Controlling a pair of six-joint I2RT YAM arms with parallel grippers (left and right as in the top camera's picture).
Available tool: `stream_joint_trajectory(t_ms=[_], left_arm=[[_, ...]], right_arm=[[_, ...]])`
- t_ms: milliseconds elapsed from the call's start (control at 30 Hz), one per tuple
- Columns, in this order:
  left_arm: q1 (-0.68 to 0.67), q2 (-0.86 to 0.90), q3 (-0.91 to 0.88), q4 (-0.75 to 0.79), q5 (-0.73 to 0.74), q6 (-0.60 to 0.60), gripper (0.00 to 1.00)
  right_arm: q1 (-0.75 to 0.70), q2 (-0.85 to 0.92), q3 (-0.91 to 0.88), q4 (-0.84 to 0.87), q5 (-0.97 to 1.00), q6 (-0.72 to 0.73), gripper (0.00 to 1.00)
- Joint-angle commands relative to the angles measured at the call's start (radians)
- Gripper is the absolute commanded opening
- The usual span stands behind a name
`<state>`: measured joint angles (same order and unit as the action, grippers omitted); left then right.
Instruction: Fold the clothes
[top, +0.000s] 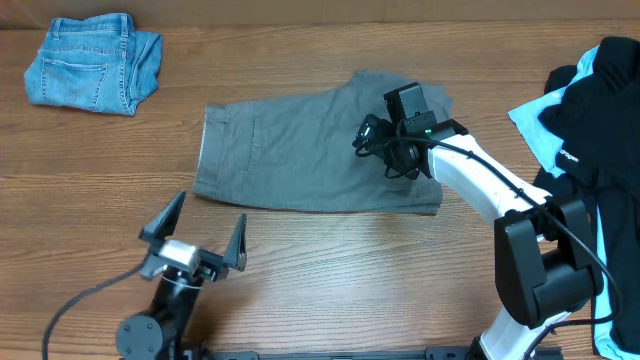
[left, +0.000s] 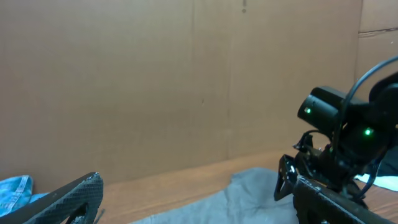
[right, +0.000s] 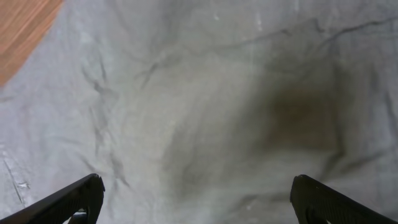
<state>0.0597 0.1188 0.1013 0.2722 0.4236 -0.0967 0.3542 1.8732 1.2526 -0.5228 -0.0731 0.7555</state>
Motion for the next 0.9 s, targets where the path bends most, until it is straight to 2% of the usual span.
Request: stream_joint_trajectory(t_ms=[0, 200, 333, 400, 467, 533, 600, 733, 800, 867], left_arm=[[0.005, 0.194, 0.195, -0.069, 0.048, 0.045, 1.00], [0.005, 0.705, 0.594, -0.351, 0.223, 0.127, 1.00], [0.005, 0.960, 0.754, -0.377, 0.372, 0.078, 1.00], [0.005, 1.074, 0.801, -0.342, 0.455, 0.045, 1.00], [0.005, 1.163, 0.856, -0.361, 0.473, 0.045, 1.00], [0.005, 1.243, 0.935, -0.470, 0.386, 0.016, 1.00], [-0.003, 1.322, 1.036, -0.630, 0.239, -0.039, 1.00], [-0.045, 1.471, 1.266, -0.961, -0.064, -0.038, 1.00], [-0.071, 1.536, 1.355, -1.057, -0.203, -0.038, 1.00], [-0.089, 1.580, 1.392, -1.061, -0.255, -0.039, 1.00]], right_arm=[[0.003, -0.006, -0.003, 0.006, -0.002, 0.004, 1.00], [0.003, -0.006, -0.003, 0.001, 0.019, 0.004, 1.00], [0.004, -0.006, -0.003, -0.011, 0.020, -0.002, 1.00], [0.004, -0.006, -0.003, -0.011, 0.036, -0.004, 1.00], [0.004, -0.006, -0.003, -0.011, 0.058, -0.003, 1.00], [0.004, -0.006, -0.003, -0.012, 0.062, -0.003, 1.00], [0.004, -0.006, -0.003, -0.013, 0.061, -0.003, 1.00], [0.004, -0.006, -0.003, -0.003, 0.061, -0.003, 1.00], [0.004, -0.006, -0.003, 0.003, 0.061, -0.003, 1.00], [0.004, -0.006, -0.003, 0.003, 0.061, -0.003, 1.00]])
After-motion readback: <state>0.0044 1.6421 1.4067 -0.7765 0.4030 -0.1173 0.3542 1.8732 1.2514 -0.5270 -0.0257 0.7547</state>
